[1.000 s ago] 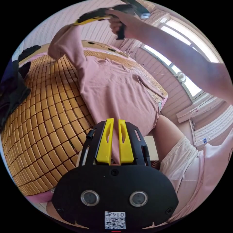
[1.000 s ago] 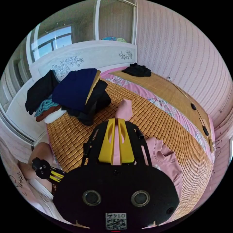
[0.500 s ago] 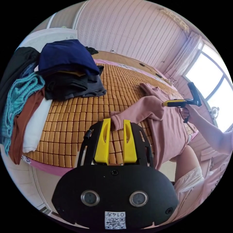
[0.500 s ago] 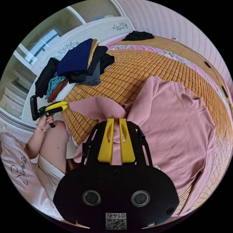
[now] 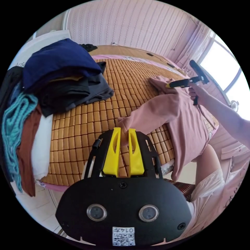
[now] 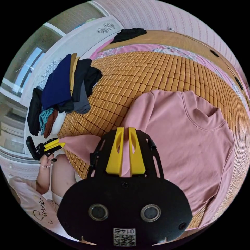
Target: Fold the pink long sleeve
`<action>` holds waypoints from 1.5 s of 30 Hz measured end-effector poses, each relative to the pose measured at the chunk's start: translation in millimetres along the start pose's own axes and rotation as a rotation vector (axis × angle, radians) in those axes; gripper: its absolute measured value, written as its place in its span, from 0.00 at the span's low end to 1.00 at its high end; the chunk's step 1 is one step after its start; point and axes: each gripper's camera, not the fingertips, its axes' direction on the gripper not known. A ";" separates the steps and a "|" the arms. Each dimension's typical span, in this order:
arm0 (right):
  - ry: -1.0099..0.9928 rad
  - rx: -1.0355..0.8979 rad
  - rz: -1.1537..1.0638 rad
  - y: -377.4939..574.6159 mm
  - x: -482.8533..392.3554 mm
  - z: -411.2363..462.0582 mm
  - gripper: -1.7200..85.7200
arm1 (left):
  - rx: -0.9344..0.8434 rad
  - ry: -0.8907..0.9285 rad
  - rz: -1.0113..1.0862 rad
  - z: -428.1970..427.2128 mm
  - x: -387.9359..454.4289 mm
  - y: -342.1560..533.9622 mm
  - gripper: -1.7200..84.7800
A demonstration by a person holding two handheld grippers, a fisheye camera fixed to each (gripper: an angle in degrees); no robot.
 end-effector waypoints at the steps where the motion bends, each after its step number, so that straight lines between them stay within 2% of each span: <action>1: -0.021 0.048 -0.027 -10.8 -9.0 -3.3 0.05 | 0.027 0.001 -0.015 -26.0 -6.7 9.2 0.08; 6: -0.143 0.131 -0.048 -47.0 -28.4 5.2 0.12 | 0.083 -0.161 -0.164 -101.4 -43.7 42.0 0.09; 9: -0.103 0.111 -0.044 -46.5 -34.5 16.5 0.11 | 0.092 -0.167 -0.299 -101.6 -76.4 52.2 0.10; 13: 0.041 -0.002 -0.154 -26.6 -52.9 39.5 0.06 | 0.140 -0.234 -0.337 -102.2 -81.2 65.2 0.10; 21: 0.238 -0.140 -0.191 -13.6 -60.5 100.3 0.03 | -0.048 -0.088 -0.399 -19.5 -99.0 68.4 0.12; 23: 0.303 -0.141 -0.211 -13.1 -59.6 112.5 0.02 | -0.169 -0.026 -0.379 5.2 -102.5 59.6 0.09; 25: 0.336 -0.132 -0.193 -15.8 -59.3 114.9 0.02 | -0.134 0.007 -0.319 2.6 -97.9 53.3 0.05; 30: 0.311 -0.152 -0.161 -15.5 -52.0 120.6 0.02 | -0.088 -0.153 -0.297 -2.6 -90.2 38.9 0.02; 33: 0.203 -0.130 -0.137 1.7 -38.2 107.5 0.02 | -0.200 -0.195 -0.284 29.4 -91.7 31.5 0.04; 35: 0.127 0.005 -0.135 42.4 -28.0 70.6 0.02 | -0.154 -0.187 -0.309 28.1 -94.3 31.8 0.08; 38: 0.150 0.073 -0.167 123.5 -8.9 20.7 0.03 | -0.100 -0.213 -0.329 7.4 -85.2 41.6 0.10; 42: 0.382 0.019 -0.045 252.1 37.3 -30.6 0.07 | -0.031 -0.245 -0.180 -25.7 -31.0 56.0 0.09; 45: 0.465 -0.088 0.203 367.4 83.6 -60.0 0.09 | -0.050 -0.078 -0.046 -16.4 32.6 59.3 0.09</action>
